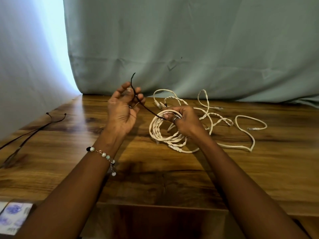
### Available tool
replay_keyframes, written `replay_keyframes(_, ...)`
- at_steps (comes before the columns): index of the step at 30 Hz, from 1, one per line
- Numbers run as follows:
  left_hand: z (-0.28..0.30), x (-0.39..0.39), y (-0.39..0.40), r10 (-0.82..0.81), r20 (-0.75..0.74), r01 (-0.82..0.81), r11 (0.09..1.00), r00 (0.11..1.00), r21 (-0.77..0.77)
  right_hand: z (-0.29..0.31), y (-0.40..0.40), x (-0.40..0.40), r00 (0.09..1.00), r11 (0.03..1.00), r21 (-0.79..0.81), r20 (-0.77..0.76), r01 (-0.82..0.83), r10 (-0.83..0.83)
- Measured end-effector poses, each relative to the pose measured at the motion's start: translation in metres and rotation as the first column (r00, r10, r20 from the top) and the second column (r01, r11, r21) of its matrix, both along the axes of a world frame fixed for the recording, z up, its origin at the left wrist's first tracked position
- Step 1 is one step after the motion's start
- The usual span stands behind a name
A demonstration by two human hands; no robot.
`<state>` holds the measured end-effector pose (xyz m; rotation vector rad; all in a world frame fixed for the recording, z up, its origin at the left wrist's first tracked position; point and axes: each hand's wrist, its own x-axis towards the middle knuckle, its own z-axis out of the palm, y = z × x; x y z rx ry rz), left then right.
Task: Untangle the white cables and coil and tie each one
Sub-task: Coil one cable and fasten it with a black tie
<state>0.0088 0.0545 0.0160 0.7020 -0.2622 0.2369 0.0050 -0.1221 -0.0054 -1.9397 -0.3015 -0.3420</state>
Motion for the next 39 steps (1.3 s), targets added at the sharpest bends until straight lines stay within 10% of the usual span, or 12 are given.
replay_keyframes(7,0.002,-0.001,-0.003,-0.071,-0.095,0.091,0.971,0.993,0.220,-0.002,0.000,0.003,0.999,0.994,-0.101,0.010,-0.032,0.034)
replay_keyframes(13,-0.013,-0.005,-0.019,0.213,-0.101,-0.082,0.706,0.972,0.704,-0.001,0.000,-0.002,0.995,0.995,-0.065,0.066,-0.069,0.073)
replay_keyframes(22,-0.018,-0.009,-0.029,0.330,0.097,-0.257,0.485,0.939,0.836,-0.002,0.000,-0.004,0.985,0.989,0.016,0.090,-0.147,0.145)
replay_keyframes(39,-0.016,-0.016,-0.031,0.251,-0.037,-0.145,0.669,0.967,0.729,-0.004,0.003,-0.003,0.988,0.969,0.198,0.087,-0.146,0.131)
